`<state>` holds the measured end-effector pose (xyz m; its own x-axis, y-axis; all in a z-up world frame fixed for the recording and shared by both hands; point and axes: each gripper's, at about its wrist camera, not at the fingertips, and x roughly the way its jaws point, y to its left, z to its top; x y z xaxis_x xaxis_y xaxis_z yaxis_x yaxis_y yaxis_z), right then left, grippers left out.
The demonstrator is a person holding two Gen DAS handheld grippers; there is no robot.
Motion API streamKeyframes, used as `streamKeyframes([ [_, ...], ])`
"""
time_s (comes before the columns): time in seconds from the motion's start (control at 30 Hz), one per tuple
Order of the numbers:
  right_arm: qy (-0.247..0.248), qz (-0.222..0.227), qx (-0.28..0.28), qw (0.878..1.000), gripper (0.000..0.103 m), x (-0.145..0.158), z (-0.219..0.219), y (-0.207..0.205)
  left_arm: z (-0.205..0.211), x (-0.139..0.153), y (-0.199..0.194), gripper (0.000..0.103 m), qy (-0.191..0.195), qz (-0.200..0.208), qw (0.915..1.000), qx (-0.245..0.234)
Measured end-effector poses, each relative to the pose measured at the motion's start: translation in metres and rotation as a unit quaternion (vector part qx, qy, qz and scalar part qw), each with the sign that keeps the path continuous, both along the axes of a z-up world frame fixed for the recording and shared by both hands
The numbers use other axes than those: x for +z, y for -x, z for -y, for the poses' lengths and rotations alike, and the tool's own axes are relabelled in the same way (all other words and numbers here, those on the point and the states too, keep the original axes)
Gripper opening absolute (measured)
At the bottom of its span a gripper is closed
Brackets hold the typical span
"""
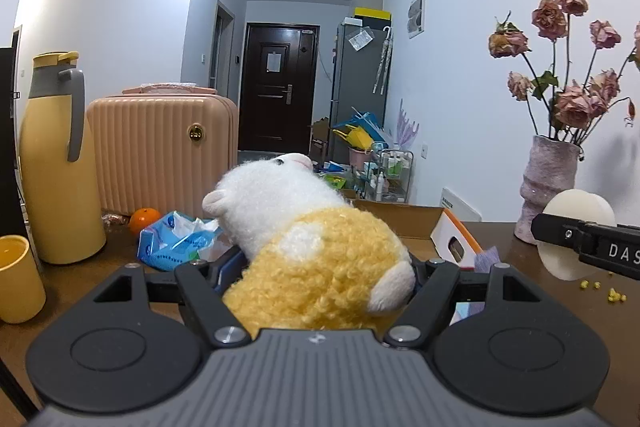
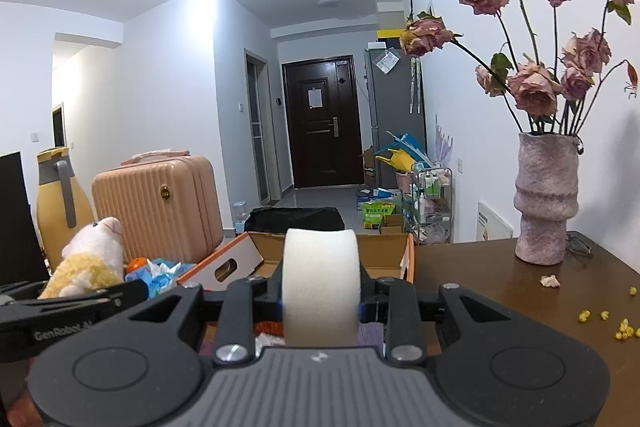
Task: Organize soft objects
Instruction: 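Carry the plush toy and foam roll over the cardboard box with both grippers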
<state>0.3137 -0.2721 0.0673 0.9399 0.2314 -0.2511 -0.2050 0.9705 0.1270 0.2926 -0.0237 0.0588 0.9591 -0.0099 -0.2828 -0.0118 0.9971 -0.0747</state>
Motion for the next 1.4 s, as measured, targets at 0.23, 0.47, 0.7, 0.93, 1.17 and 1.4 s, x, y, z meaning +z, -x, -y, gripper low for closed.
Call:
streamKeyframes([
  [0.23, -0.004, 0.000, -0.007, 1.000, 0.029, 0.008, 0.000, -0.025, 0.001, 0.008, -0.026, 0.075, 0.005, 0.005, 0.9999, 0.008],
  [0.47, -0.004, 0.001, -0.016, 1.000, 0.029, 0.012, 0.008, -0.049, -0.005, 0.014, -0.049, 0.075, 0.016, 0.011, 0.9996, 0.021],
  [0.7, 0.002, -0.008, -0.014, 1.000, 0.029, 0.009, 0.011, -0.079, -0.004, 0.013, -0.076, 0.075, 0.020, 0.006, 0.9993, 0.031],
  [0.93, 0.011, -0.019, -0.006, 1.000, 0.029, 0.002, 0.010, -0.108, -0.001, 0.011, -0.101, 0.075, 0.018, 0.001, 0.9991, 0.038],
  [1.17, 0.017, -0.032, 0.003, 0.999, 0.029, -0.003, 0.009, -0.137, -0.001, 0.007, -0.129, 0.075, 0.018, -0.008, 0.9987, 0.047],
  [1.4, 0.021, -0.044, 0.004, 0.999, 0.029, -0.009, 0.009, -0.165, 0.001, 0.003, -0.154, 0.075, 0.013, -0.014, 0.9986, 0.050],
])
